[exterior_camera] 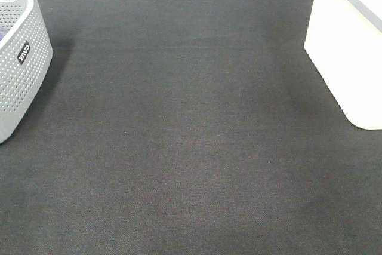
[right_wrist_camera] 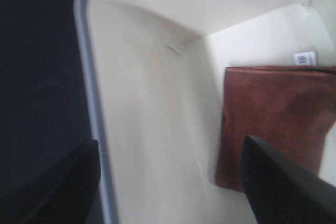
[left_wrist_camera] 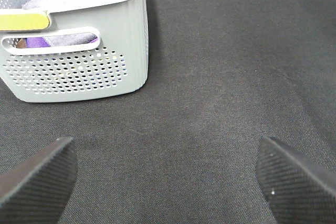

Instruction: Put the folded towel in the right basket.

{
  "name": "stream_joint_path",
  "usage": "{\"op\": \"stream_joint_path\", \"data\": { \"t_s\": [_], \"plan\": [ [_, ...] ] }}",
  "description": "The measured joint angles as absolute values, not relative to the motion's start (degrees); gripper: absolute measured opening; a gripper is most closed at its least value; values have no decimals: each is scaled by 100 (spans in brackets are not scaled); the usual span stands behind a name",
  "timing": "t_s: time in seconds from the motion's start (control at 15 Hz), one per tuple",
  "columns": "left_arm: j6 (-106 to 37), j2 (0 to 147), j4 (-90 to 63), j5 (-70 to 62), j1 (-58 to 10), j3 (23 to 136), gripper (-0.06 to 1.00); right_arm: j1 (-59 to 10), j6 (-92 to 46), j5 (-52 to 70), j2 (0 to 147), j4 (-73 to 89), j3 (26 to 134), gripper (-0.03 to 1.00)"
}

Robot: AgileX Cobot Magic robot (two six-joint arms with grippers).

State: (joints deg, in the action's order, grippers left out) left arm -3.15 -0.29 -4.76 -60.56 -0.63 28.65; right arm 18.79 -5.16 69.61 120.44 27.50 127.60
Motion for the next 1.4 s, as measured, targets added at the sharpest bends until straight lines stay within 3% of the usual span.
{"op": "stream_joint_path", "data": {
  "t_s": [0.4, 0.6, 1.27, 1.4],
  "plan": [
    [-315, -29, -476, -6056, -63, 2865, 87, 413, -384, 6967, 11362, 1495, 12760, 70],
    [-315, -29, -476, -6056, -63, 2865, 87, 160, -258, 6961, 10909, 911, 12496, 70],
    [-315, -29, -476, -6056, -63, 2865, 87, 160, -252, 6950, 7420, 682, 7437, 71],
    [-315, -29, -476, -6056, -63, 2865, 87, 160, -252, 6939, 7059, 682, 6916, 71]
  ]
}}
